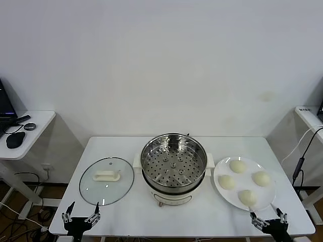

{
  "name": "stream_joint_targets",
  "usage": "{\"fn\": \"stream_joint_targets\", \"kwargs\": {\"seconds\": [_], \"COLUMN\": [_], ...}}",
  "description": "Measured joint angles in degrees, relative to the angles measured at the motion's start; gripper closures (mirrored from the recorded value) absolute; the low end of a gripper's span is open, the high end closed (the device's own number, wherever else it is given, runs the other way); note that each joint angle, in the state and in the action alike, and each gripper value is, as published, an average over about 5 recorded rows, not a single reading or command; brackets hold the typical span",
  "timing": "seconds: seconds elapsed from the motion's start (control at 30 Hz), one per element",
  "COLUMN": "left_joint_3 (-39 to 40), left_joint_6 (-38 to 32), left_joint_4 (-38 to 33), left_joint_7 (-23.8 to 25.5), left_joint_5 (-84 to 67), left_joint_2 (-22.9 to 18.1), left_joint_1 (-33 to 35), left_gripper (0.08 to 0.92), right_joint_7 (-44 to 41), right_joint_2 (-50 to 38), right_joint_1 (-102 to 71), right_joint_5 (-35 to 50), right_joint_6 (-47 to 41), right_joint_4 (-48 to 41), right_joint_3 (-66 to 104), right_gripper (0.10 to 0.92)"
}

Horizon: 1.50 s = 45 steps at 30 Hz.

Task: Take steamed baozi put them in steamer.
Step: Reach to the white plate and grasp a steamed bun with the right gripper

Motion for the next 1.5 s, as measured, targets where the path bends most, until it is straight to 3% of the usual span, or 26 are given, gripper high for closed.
{"fn": "stream_joint_targets", "kwargs": {"seconds": [0.33,0.7,1.07,1.5], "left_joint_3": [0.8,0.5,-0.3,-1.6], "left_joint_6": [0.2,0.2,0.4,0.5], "left_joint_4": [0.1,0.2,-0.4,-0.9], "left_joint_7": [-0.1,-0.4,-0.5,-0.7], "left_joint_5": [0.1,-0.2,-0.8,-1.0], "left_joint_2": [-0.3,-1.0,-2.1,-2.8], "left_joint_1": [-1.0,-1.5,-1.2,0.0], "left_gripper": [0.177,0.177,0.177,0.177], "right_joint_7": [-6.3,-29.8,-45.6,-54.7], "right_joint_2": [-16.2,-32.5,-28.7,-20.2], "right_joint_1": [9.7,41.8,75.8,88.4], "right_joint_5": [-7.8,-26.6,-41.3,-49.1], "right_joint_6": [-4.1,-1.7,8.1,14.2], "right_joint_4": [-4.7,-20.1,-41.9,-58.0], "right_joint_3": [-0.4,-23.5,-51.6,-63.1], "right_gripper": [0.203,0.203,0.203,0.203]}}
